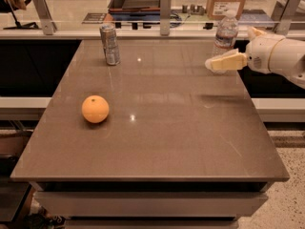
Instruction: Move water bottle near orange
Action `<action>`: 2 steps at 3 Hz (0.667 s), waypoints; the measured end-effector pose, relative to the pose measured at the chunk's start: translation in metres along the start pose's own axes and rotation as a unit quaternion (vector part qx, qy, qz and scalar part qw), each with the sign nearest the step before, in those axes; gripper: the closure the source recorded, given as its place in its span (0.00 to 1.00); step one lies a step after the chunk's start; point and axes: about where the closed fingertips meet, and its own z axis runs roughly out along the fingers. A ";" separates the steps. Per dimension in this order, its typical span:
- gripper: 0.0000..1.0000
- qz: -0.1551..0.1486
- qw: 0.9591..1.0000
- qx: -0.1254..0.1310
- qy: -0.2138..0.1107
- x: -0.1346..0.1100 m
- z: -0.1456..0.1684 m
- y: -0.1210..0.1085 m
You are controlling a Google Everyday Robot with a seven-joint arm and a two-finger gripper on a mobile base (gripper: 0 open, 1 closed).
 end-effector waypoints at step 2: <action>0.00 0.002 1.000 0.000 -0.030 -0.008 0.033 -0.002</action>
Offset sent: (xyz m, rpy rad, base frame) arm 0.0425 0.0223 0.0001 0.0531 -0.0627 0.0133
